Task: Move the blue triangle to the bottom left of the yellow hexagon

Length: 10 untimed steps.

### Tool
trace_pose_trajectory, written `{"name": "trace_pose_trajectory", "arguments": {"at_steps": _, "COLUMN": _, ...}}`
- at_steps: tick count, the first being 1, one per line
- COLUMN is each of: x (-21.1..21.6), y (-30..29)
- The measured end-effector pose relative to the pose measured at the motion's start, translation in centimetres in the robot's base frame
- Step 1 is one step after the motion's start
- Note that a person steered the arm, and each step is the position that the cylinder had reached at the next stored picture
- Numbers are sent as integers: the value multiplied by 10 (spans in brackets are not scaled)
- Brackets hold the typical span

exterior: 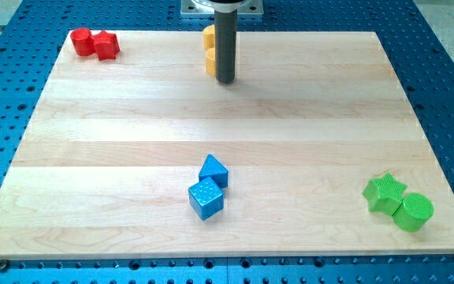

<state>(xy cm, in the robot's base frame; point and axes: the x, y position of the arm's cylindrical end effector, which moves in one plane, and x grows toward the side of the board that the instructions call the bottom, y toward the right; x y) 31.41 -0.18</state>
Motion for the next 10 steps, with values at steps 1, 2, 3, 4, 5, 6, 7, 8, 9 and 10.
{"name": "trace_pose_trajectory", "arguments": {"at_steps": 1, "x": 53, "y": 26}}
{"name": "trace_pose_trajectory", "arguments": {"at_steps": 2, "x": 199, "y": 70}}
{"name": "trace_pose_trajectory", "arguments": {"at_steps": 3, "x": 278, "y": 43}}
{"name": "trace_pose_trajectory", "arguments": {"at_steps": 4, "x": 249, "y": -1}}
{"name": "trace_pose_trajectory", "arguments": {"at_steps": 5, "x": 202, "y": -10}}
{"name": "trace_pose_trajectory", "arguments": {"at_steps": 6, "x": 146, "y": -24}}
{"name": "trace_pose_trajectory", "arguments": {"at_steps": 7, "x": 184, "y": -23}}
{"name": "trace_pose_trajectory", "arguments": {"at_steps": 8, "x": 166, "y": -54}}
{"name": "trace_pose_trajectory", "arguments": {"at_steps": 9, "x": 113, "y": -62}}
{"name": "trace_pose_trajectory", "arguments": {"at_steps": 10, "x": 157, "y": -97}}
